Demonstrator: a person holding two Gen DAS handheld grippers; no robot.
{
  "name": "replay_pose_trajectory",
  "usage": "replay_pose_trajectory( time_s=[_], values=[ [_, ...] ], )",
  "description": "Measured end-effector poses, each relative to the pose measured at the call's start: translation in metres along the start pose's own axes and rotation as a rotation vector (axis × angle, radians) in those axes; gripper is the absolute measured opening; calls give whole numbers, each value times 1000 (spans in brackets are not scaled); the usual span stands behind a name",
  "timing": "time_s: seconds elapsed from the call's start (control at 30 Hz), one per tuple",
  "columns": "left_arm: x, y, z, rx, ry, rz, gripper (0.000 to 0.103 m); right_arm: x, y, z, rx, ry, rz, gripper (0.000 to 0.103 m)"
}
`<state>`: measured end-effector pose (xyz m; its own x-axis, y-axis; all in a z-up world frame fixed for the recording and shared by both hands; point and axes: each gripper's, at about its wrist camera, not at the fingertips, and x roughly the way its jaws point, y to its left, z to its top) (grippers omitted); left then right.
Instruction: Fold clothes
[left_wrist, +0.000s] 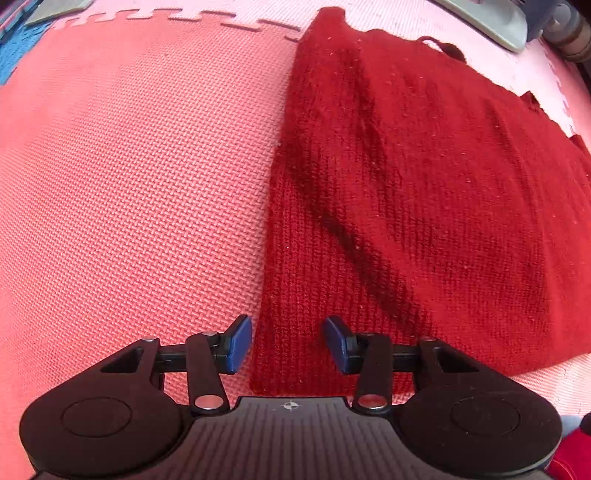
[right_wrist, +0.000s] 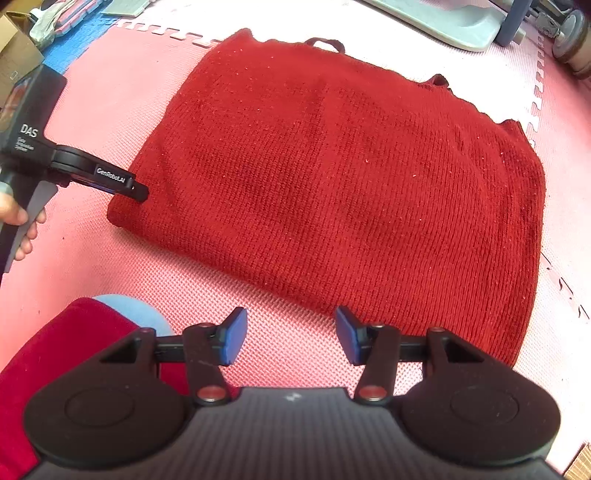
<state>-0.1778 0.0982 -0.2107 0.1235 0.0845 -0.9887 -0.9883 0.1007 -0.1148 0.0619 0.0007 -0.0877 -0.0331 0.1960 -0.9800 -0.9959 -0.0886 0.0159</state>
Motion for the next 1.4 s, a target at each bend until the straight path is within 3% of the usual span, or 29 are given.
replay_pose_trajectory(
  time_s=[0.17, 0.33, 0.57, 0.7, 1.0, 1.1, 1.17, 1.4],
  values=[
    [1, 7, -4, 37, 8, 8, 19, -2, 0, 3, 3, 6, -9, 52],
    [1, 25, -7, 51, 20, 14, 18, 1, -1, 6, 10, 16, -5, 52],
    [3, 73, -14, -46, 27, -27, 21, 5, 3, 5, 0, 31, 9, 52],
    [3, 85, -12, -40, 36, -28, 21, 5, 4, 6, -6, 31, 6, 52],
    [-15, 101, -11, -73, 57, -52, 35, 0, -4, 6, 15, 25, -6, 52],
    [-31, 97, -11, -1, 80, 3, 41, -6, -4, 4, 8, 32, -20, 52],
    [-38, 92, -13, 54, 104, 62, 51, -10, -4, 2, 5, 37, -29, 52],
    [-58, 101, -17, 69, 134, 125, 52, -27, -23, -16, 54, 43, -68, 55]
  ],
)
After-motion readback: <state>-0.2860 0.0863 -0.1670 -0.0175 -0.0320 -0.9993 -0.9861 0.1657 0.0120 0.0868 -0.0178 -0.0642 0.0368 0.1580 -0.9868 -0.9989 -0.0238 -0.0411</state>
